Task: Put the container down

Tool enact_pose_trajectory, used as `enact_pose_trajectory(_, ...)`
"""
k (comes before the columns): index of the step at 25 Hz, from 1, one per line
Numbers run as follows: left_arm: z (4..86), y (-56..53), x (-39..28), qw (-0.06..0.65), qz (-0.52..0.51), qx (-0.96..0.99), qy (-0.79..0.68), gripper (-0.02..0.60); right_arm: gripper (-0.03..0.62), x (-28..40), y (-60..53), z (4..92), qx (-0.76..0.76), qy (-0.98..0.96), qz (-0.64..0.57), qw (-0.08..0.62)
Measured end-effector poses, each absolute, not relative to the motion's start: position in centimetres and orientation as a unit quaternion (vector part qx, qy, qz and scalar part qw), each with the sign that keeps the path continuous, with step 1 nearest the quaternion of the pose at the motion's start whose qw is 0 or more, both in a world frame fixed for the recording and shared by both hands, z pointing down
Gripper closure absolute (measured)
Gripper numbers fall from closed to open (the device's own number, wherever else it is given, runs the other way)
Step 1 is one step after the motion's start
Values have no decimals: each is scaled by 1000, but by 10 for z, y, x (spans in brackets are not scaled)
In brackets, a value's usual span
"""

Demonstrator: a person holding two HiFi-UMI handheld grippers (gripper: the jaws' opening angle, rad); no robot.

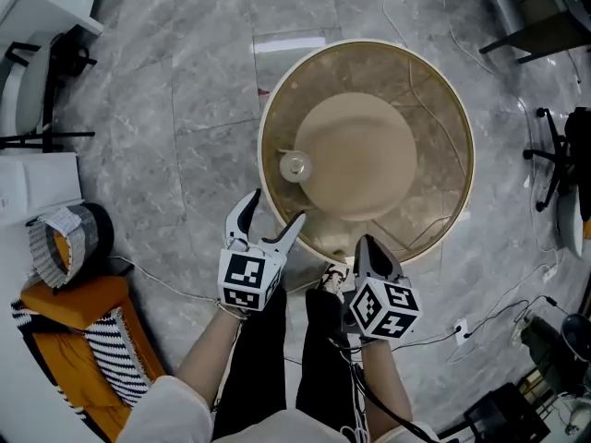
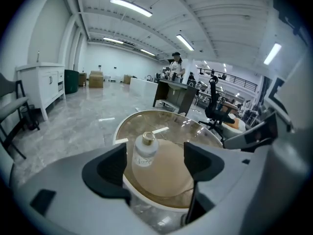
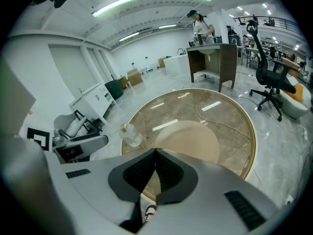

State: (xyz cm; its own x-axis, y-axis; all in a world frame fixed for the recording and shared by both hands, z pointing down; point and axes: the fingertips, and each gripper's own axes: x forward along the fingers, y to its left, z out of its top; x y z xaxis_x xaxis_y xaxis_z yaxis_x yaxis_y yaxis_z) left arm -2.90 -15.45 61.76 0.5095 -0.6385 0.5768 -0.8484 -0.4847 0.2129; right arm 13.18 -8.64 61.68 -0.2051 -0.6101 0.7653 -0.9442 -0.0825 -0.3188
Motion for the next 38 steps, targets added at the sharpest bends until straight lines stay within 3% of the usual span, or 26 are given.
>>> enact_pose_trajectory(2,585,-145,-34,256,206,831,-450,239,571,131,-83,597,603,-648,424,191)
enact_pose_trajectory(4,549,-139,-37,245,198,832,-456,356,571,130,-79,575,606,-651,417,189)
enact_pose_trajectory(7,495,-135,-37,218,183,842,-458,415,571,133,-76,538,612,-658,398,186)
enact_pose_trajectory(12,424,-129,-55,189,192,838,-474,569,571,148,-77,459,635,-666,353,168)
enact_pose_trajectory(19,339,-117,-89,188,167,831,-496,574,571,173,-60,350,691,-664,247,142)
enact_pose_trajectory(26,254,-133,-93,110,125,835,-525,574,571,226,-31,278,745,-632,180,115)
enact_pose_trajectory(38,210,-109,-62,93,109,811,-567,574,571,276,-4,227,740,-648,148,102)
